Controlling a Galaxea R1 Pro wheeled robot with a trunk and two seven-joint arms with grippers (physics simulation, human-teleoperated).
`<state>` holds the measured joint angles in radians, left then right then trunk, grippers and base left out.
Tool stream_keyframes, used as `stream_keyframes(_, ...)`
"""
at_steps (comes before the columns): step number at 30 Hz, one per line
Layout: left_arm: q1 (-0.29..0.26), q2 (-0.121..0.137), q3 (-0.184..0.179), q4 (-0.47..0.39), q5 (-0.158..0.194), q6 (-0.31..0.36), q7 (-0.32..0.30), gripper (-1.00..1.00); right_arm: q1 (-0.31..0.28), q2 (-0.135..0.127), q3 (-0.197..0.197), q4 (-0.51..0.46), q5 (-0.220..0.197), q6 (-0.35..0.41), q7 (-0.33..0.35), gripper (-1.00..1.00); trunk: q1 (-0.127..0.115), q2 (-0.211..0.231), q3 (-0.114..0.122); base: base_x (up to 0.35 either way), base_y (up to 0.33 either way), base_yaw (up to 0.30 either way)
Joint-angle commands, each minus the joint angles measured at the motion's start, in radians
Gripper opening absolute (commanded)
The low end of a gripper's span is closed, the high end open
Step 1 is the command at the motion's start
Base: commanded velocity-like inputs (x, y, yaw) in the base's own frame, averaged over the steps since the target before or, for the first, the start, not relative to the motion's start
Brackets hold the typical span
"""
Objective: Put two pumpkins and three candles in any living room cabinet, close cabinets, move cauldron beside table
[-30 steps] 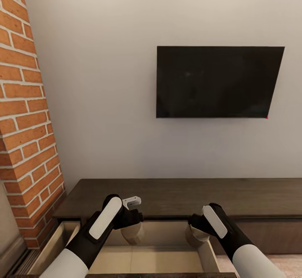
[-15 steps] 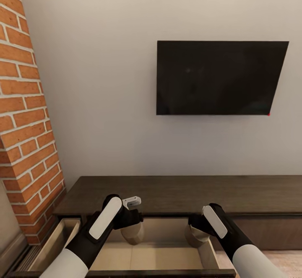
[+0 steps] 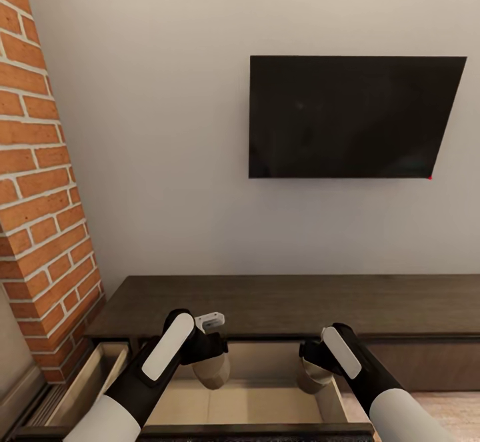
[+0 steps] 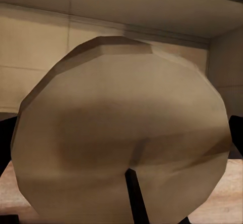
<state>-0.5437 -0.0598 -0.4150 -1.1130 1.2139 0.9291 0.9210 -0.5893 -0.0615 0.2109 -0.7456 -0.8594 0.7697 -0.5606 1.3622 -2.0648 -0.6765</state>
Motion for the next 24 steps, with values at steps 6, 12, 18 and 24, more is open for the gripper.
stream_keyframes(6, -0.001, -0.004, -0.002, -0.001, 0.009, 0.001, 0.01, -1.0, -0.001, -0.001, 0.005, -0.001, -0.013, 0.001, -0.009, -1.0, 0.0, -0.001, -0.011, 0.0, 0.0, 0.0)
stream_keyframes(12, -0.001, -0.005, -0.002, -0.001, 0.009, 0.001, 0.01, -1.0, -0.001, -0.001, 0.006, -0.004, -0.003, 0.0, -0.01, -1.0, 0.0, -0.001, -0.018, 0.0, 0.0, 0.0)
stream_keyframes(18, -0.001, -0.005, -0.002, -0.001, 0.009, 0.001, 0.01, -1.0, -0.001, -0.002, 0.007, -0.007, 0.002, 0.001, -0.009, -1.0, 0.0, -0.001, -0.018, 0.0, 0.0, 0.0)
stream_keyframes(24, -0.001, -0.005, -0.002, 0.007, 0.007, 0.001, 0.01, -1.0, -0.001, -0.001, 0.007, -0.009, 0.004, -0.004, -0.01, -1.0, 0.0, -0.001, -0.018, 0.0, 0.0, 0.0)
